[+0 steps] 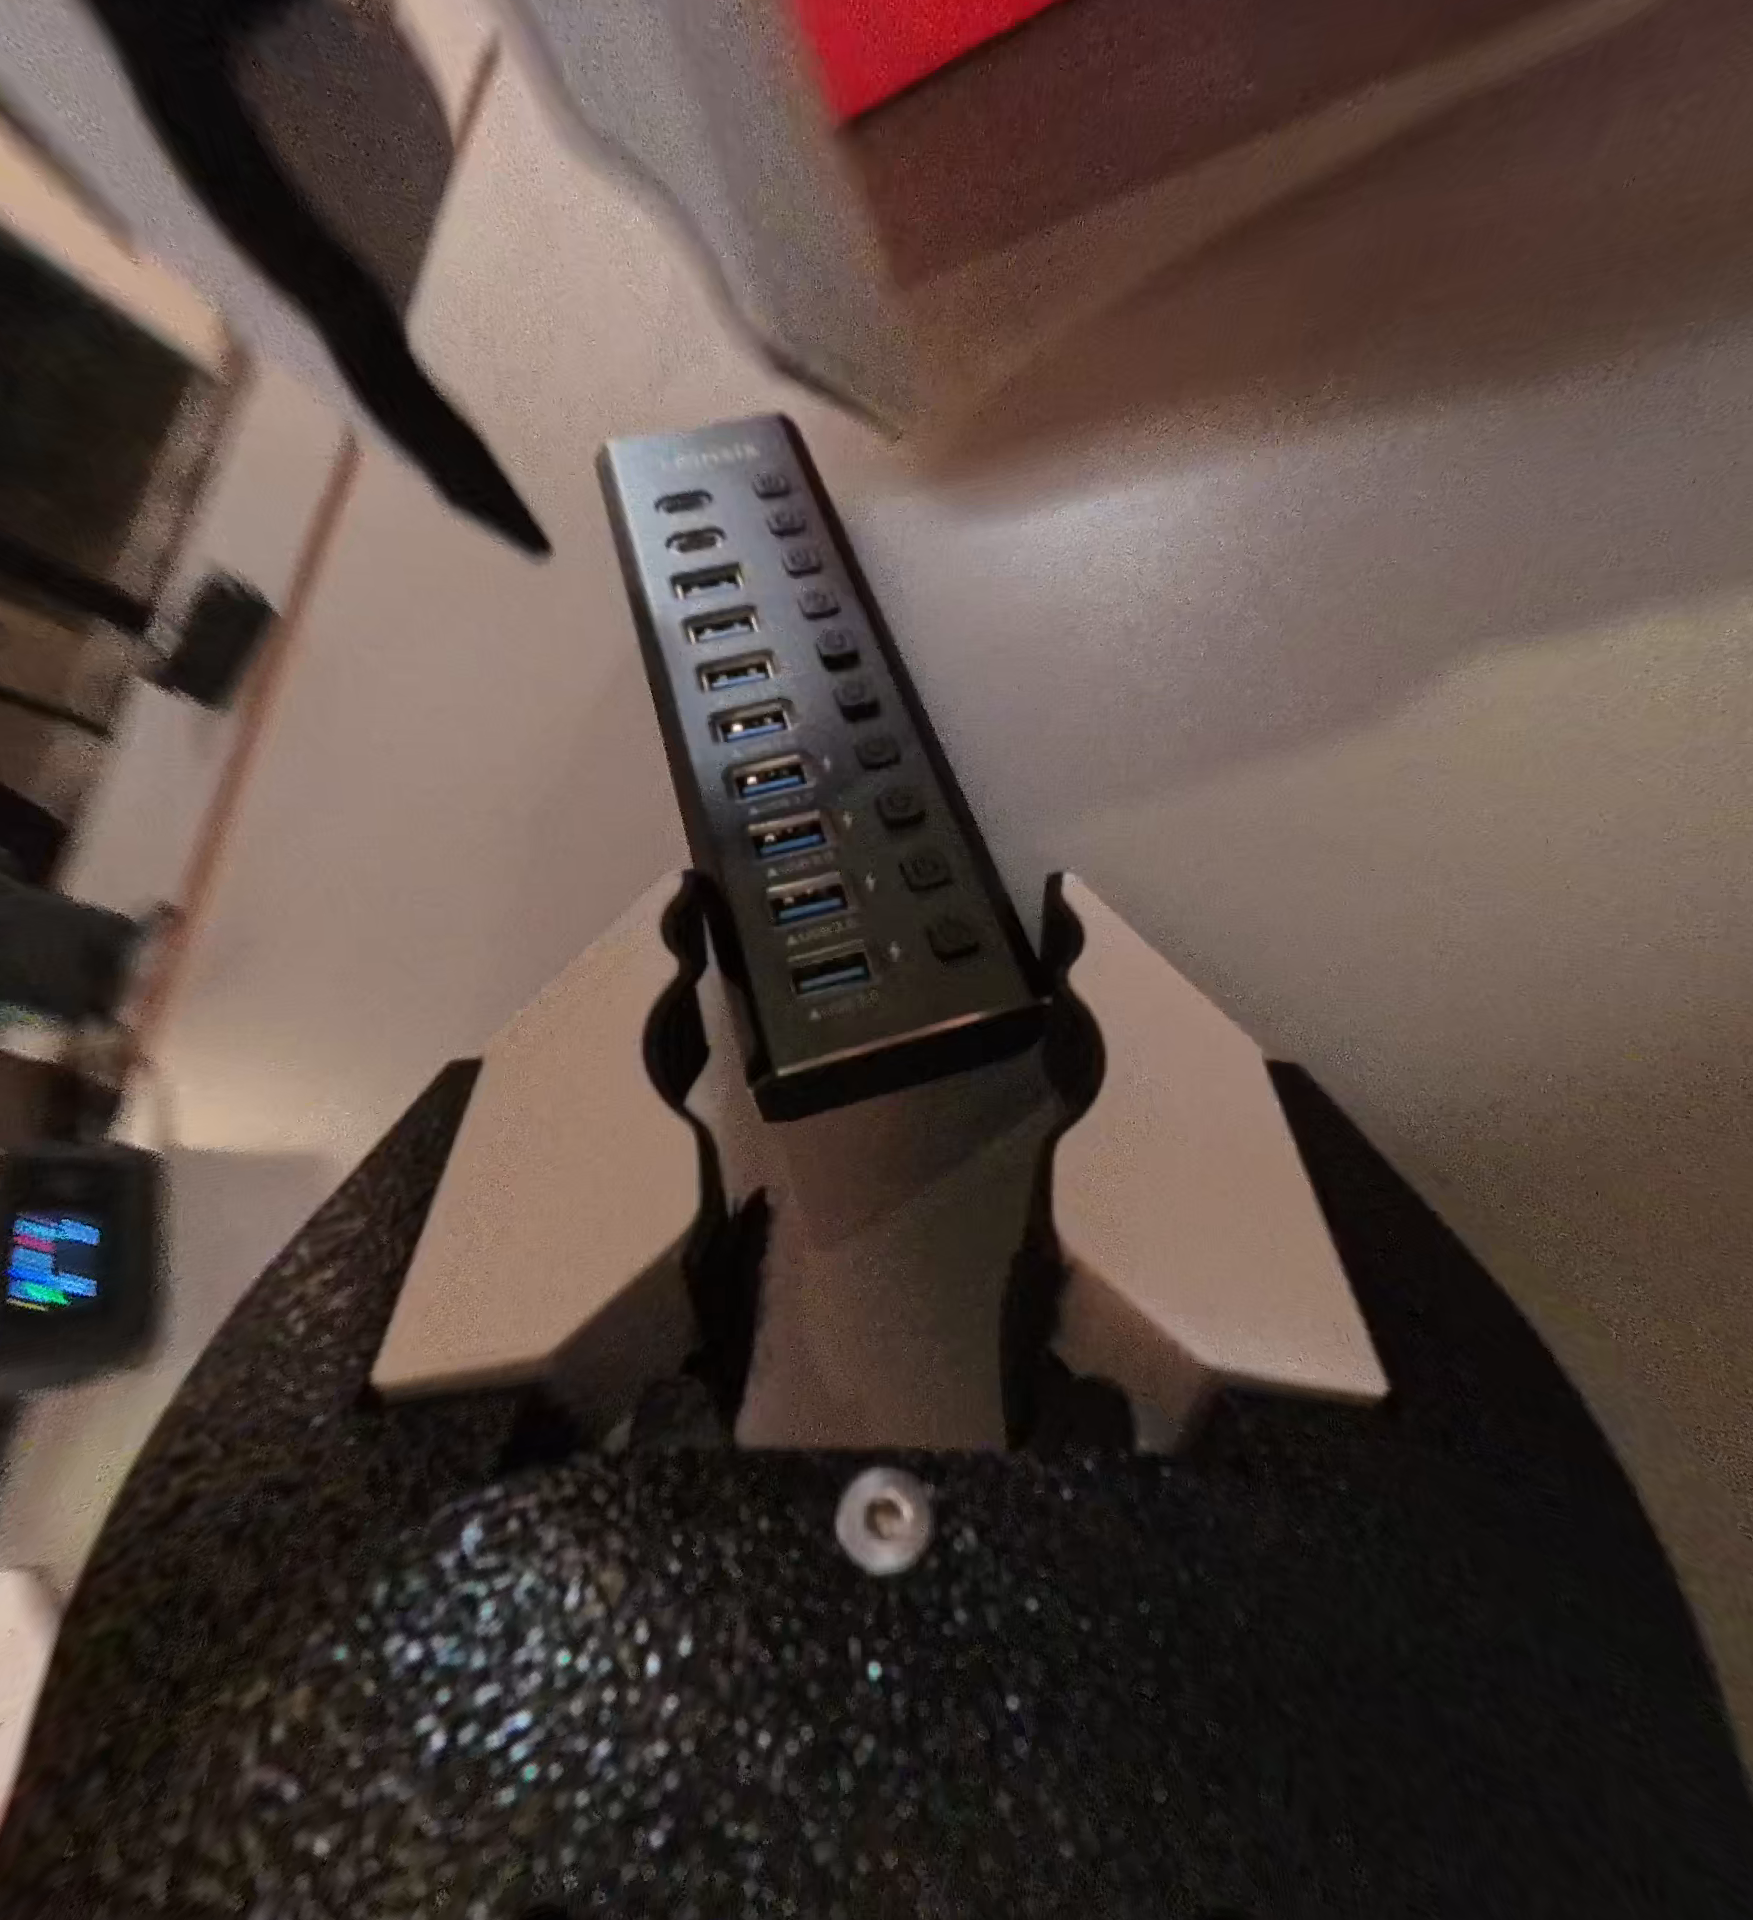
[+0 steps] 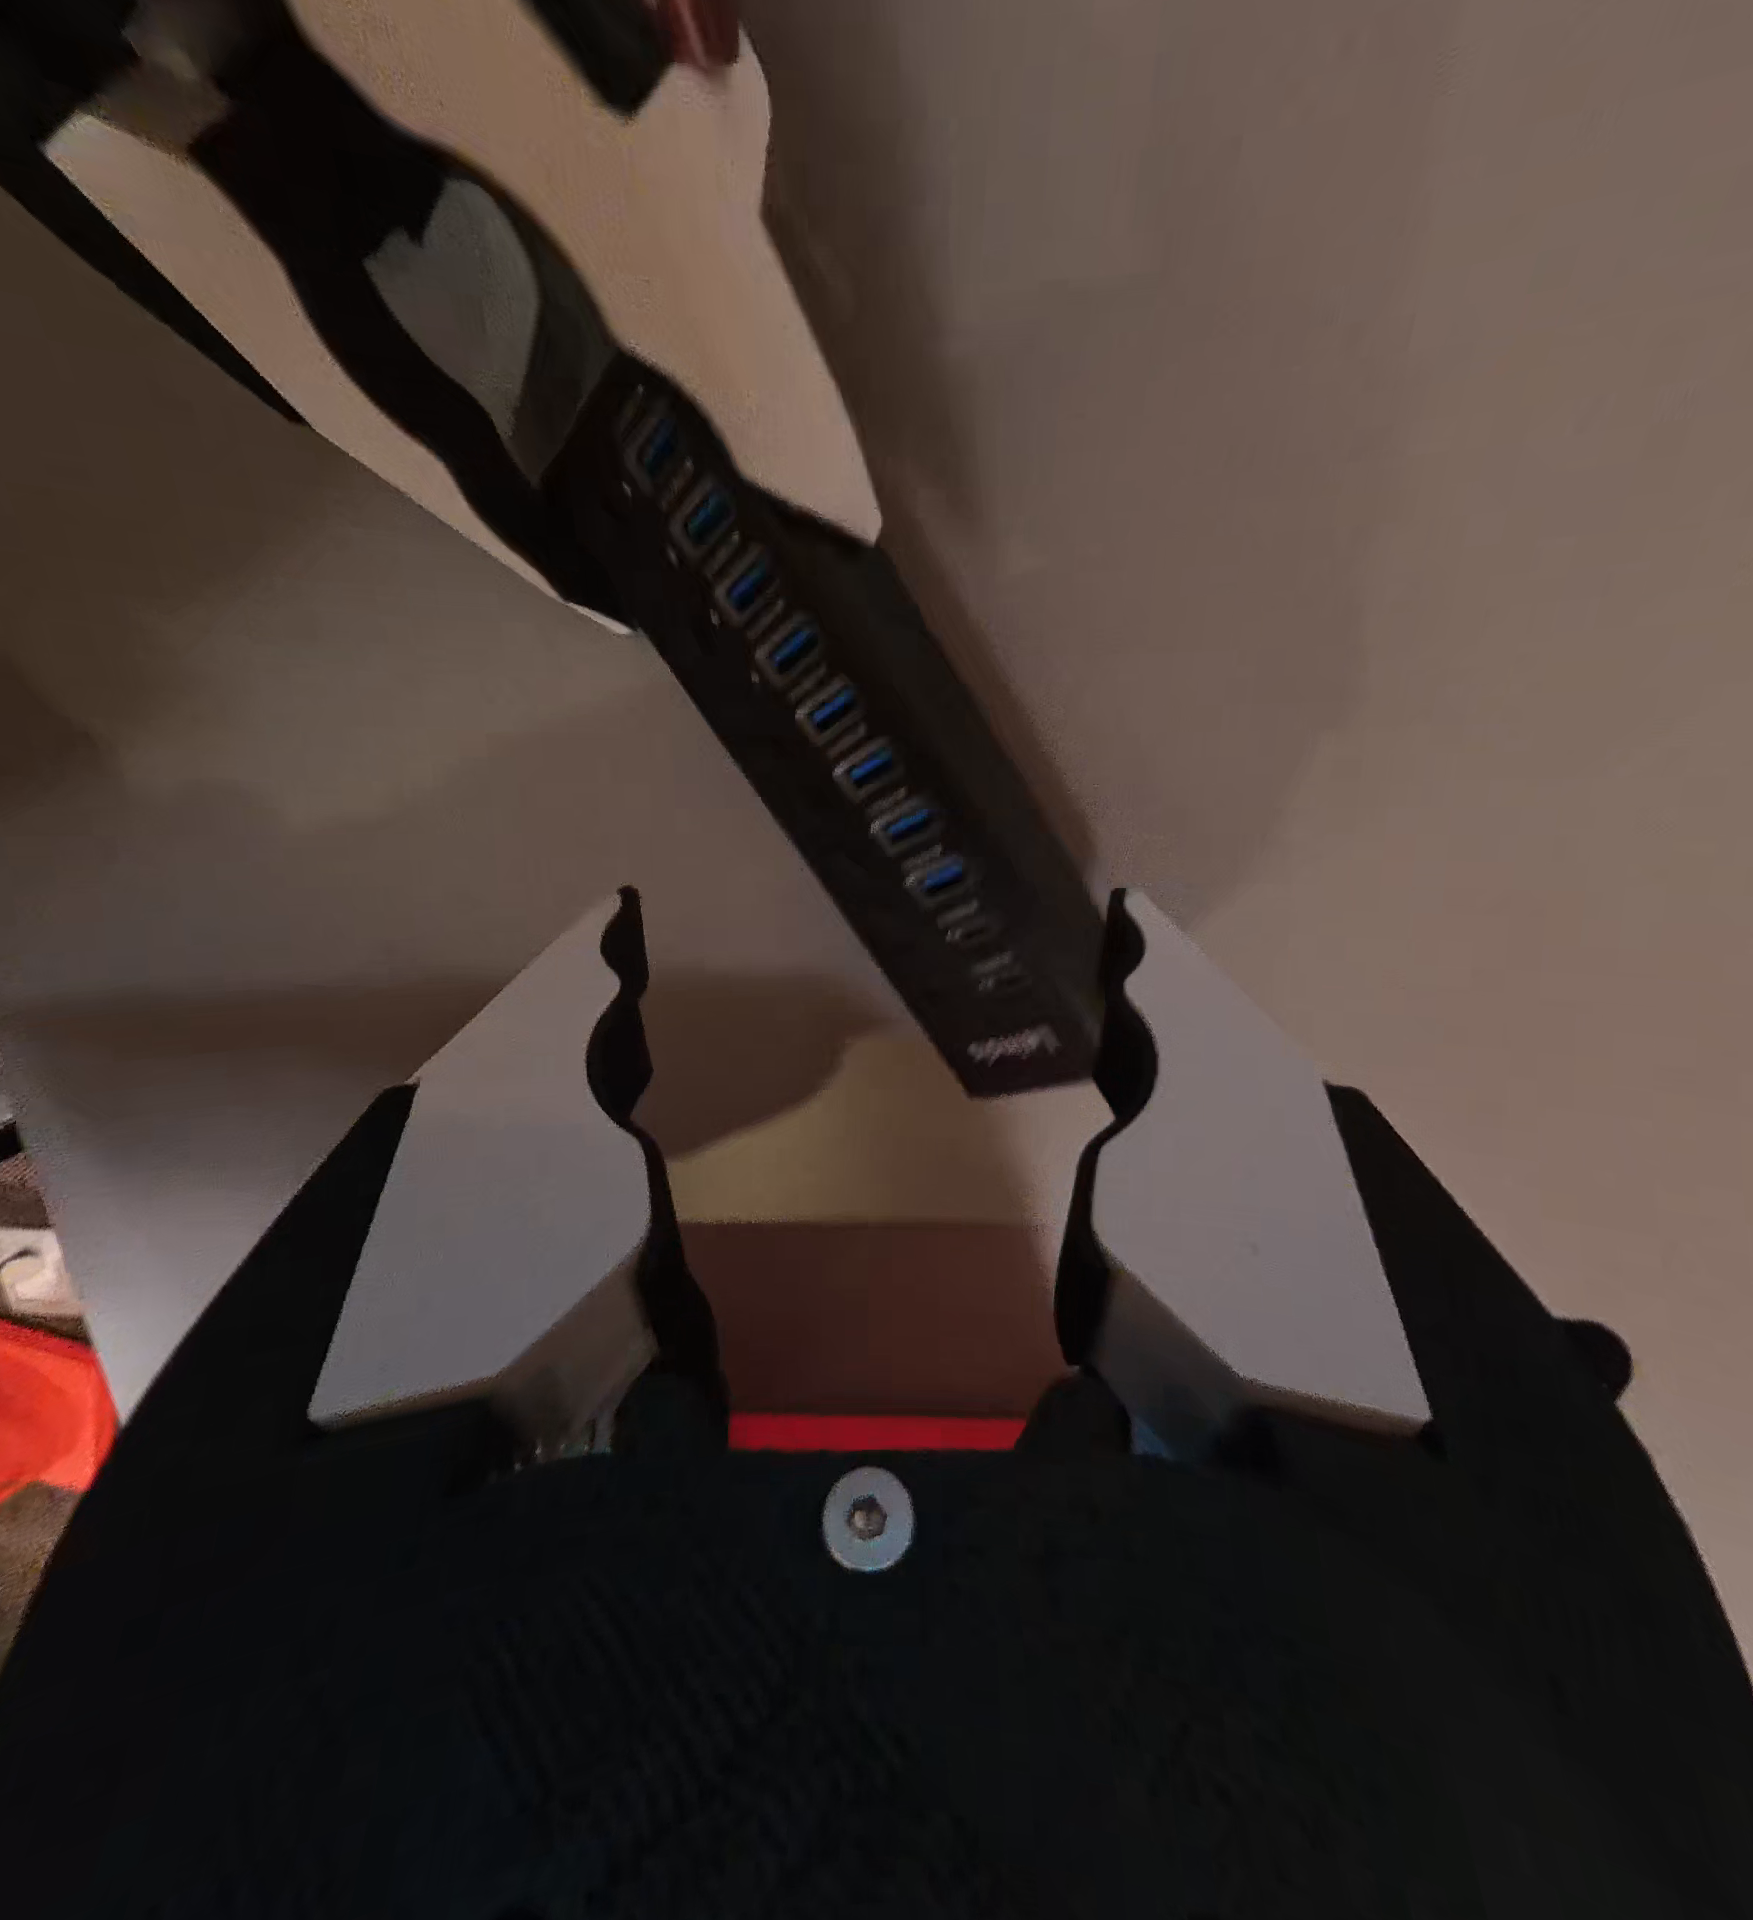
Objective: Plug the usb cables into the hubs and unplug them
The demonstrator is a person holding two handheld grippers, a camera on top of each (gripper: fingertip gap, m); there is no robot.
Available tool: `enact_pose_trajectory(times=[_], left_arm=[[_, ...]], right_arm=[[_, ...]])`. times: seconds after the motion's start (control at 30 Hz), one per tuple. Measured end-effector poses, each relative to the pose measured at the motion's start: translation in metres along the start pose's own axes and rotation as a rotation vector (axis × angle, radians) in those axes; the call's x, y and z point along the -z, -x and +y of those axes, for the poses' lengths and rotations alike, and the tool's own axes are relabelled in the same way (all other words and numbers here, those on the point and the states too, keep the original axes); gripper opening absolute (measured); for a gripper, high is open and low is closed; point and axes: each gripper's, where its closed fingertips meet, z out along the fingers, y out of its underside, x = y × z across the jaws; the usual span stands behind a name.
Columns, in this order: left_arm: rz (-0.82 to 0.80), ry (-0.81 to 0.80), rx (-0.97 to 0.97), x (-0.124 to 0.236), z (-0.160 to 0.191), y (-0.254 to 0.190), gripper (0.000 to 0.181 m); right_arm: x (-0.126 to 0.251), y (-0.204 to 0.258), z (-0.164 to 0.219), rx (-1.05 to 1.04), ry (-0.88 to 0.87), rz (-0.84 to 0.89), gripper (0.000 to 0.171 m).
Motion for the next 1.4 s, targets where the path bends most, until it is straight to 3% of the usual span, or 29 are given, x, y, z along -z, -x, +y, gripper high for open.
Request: enact_pose_trajectory(times=[0.03,0.23,0.27,0.33,0.4,0.43,0.5,0.6,0.77,0.83,0.97,1.13,1.4], left_arm=[[-0.034,-0.017,-0.096,0.001,-0.003,0.000,0.062],[-0.193,-0.065,-0.518,0.006,-0.016,-0.005,0.061],[-0.202,-0.066,-0.541,0.006,-0.017,-0.006,0.061],[-0.207,-0.070,-0.554,0.007,-0.017,-0.007,0.059],[-0.226,-0.081,-0.566,0.009,-0.019,-0.007,0.058],[-0.248,-0.129,-0.586,0.014,-0.027,-0.009,0.048],[-0.300,-0.279,-0.544,0.032,-0.050,-0.007,0.051],[-0.361,-0.350,-0.365,0.050,-0.058,0.015,0.059],[-0.314,-0.468,-0.031,0.061,-0.060,0.037,0.055],[-0.191,-0.585,0.053,0.066,-0.069,0.029,0.053],[-0.180,-0.606,0.197,0.066,-0.063,0.043,0.054],[-0.173,-0.612,0.296,0.066,-0.056,0.053,0.054],[-0.135,-0.569,0.360,0.057,-0.048,0.055,0.051]], right_arm=[[-0.003,0.000,-0.003,0.014,-0.006,-0.023,0.086],[-0.033,0.013,0.007,0.075,0.108,-0.146,0.076],[-0.037,0.017,0.011,0.086,0.133,-0.159,0.068],[-0.041,0.021,0.017,0.121,0.173,-0.168,0.035],[-0.041,0.026,0.019,0.124,0.180,-0.173,0.029],[-0.040,0.024,0.021,0.141,0.187,-0.145,0.026],[-0.030,0.023,0.029,0.154,0.218,-0.095,0.025],[0.011,0.021,0.036,0.123,0.182,0.007,0.025],[0.125,0.005,0.067,-0.008,0.083,0.272,0.025],[0.166,-0.007,0.099,-0.064,0.123,0.408,0.025],[0.206,-0.024,0.189,-0.199,0.355,0.549,0.026],[0.166,-0.020,0.260,-0.282,0.495,0.434,0.026],[0.090,-0.015,0.288,-0.339,0.485,0.272,0.026]])
